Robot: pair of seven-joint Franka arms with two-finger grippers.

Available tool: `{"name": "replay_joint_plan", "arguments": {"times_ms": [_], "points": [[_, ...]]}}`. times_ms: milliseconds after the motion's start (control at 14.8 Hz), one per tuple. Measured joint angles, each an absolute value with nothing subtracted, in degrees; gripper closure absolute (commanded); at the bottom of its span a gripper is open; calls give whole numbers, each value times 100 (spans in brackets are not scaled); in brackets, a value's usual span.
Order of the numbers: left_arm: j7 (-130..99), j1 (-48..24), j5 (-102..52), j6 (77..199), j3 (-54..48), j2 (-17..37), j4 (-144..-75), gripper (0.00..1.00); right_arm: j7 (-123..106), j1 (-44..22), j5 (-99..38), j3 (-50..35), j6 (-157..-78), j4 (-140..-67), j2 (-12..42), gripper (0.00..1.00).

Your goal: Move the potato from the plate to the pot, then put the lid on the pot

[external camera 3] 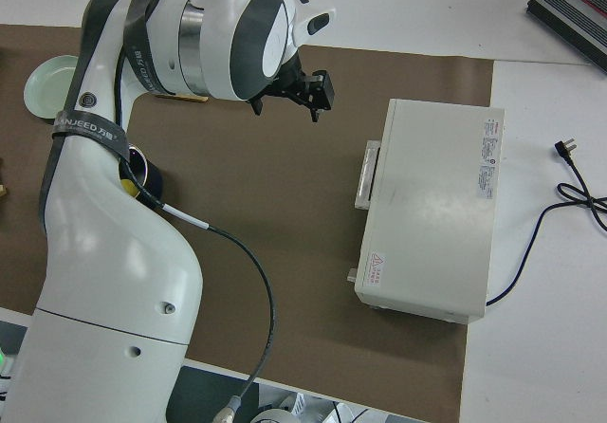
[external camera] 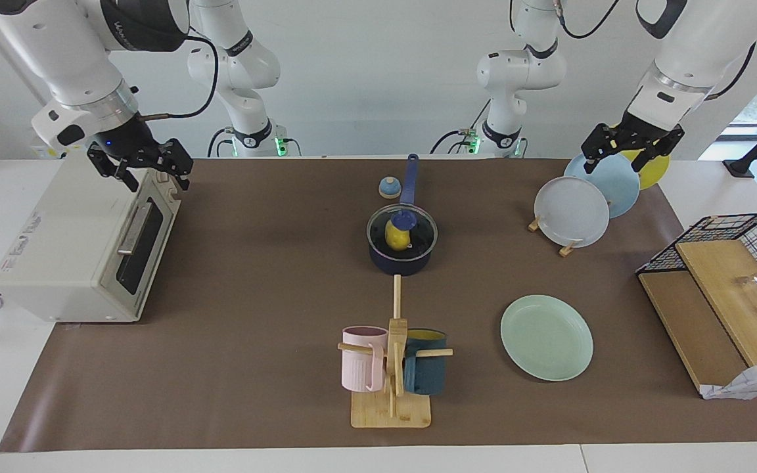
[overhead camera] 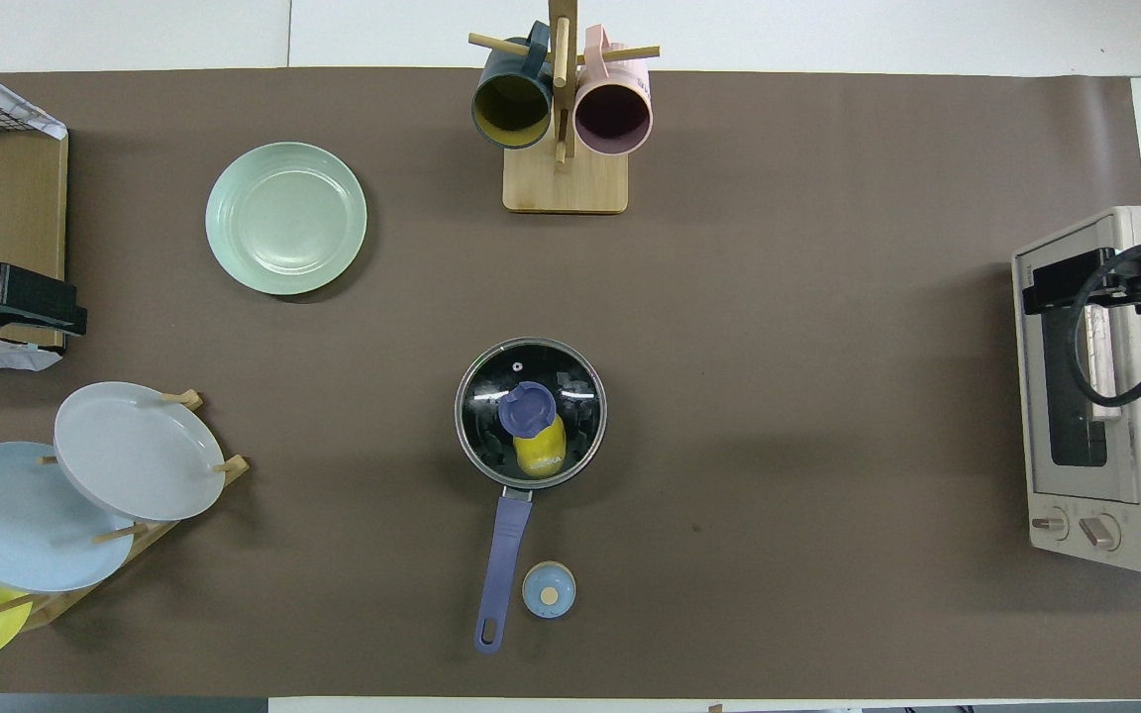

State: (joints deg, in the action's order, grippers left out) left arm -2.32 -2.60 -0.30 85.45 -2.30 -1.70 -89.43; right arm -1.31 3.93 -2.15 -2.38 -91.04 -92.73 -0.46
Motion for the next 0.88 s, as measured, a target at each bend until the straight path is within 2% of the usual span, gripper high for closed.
{"name": "replay_joint_plan", "arguments": {"times_ms": [337, 876], "points": [[-232, -260, -30, 8545, -230, -170, -8943, 0, -134, 76, 342, -275, -8885, -9260, -52, 0], [-232, -260, -30, 8545, -230, -170, -8943, 0, -134, 108, 100, -249, -8892, -9257, -56, 0]]}}
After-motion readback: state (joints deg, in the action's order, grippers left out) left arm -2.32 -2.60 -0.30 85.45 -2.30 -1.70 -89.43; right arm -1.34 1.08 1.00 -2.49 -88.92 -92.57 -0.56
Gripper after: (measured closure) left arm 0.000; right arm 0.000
